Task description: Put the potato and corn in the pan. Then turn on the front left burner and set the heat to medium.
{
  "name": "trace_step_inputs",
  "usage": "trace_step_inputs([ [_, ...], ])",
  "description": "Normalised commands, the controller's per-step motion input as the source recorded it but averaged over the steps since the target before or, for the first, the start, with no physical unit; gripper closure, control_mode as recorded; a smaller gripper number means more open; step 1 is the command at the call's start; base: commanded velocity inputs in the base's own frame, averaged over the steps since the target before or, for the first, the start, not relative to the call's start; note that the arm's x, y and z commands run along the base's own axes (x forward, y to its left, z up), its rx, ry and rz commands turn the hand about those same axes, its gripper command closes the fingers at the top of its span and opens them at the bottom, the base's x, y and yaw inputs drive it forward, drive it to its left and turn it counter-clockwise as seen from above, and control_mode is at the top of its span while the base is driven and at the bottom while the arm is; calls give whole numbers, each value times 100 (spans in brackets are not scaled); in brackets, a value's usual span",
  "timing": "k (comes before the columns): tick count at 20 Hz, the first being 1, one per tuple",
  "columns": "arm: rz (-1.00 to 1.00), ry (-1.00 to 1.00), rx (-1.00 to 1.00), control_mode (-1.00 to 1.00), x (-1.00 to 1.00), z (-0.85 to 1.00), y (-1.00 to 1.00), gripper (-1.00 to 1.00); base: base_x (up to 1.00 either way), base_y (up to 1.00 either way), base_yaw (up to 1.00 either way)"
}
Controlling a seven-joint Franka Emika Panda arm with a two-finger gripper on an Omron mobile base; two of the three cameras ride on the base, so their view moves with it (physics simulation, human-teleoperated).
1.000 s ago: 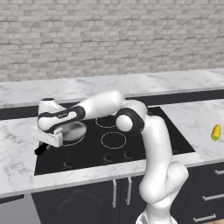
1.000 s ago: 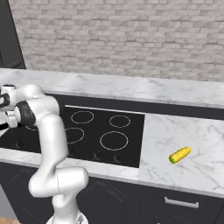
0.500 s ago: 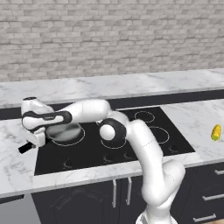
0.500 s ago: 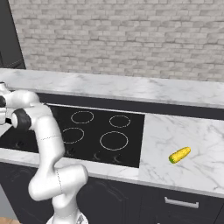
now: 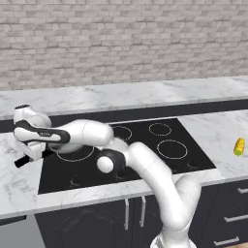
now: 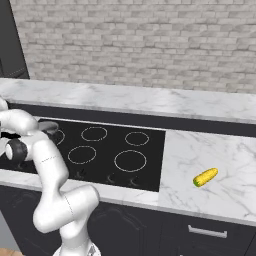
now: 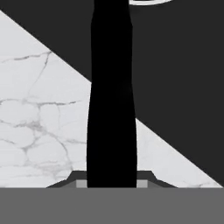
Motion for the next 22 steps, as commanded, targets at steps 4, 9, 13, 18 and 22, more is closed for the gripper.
trace_step_inputs([
  [4, -15, 0, 7, -100, 0, -8, -54, 100, 0, 0, 0],
  [9, -11, -3, 7, -100, 0, -31, -23, 100, 0, 0, 0],
  [13, 0, -10, 1, -100, 0, -16, 16, 100, 0, 0, 0],
  [18, 0, -8, 1, -100, 0, -14, 4, 100, 0, 0, 0],
  [22, 0, 0, 2, -100, 0, -11, 0, 100, 0, 0, 0],
])
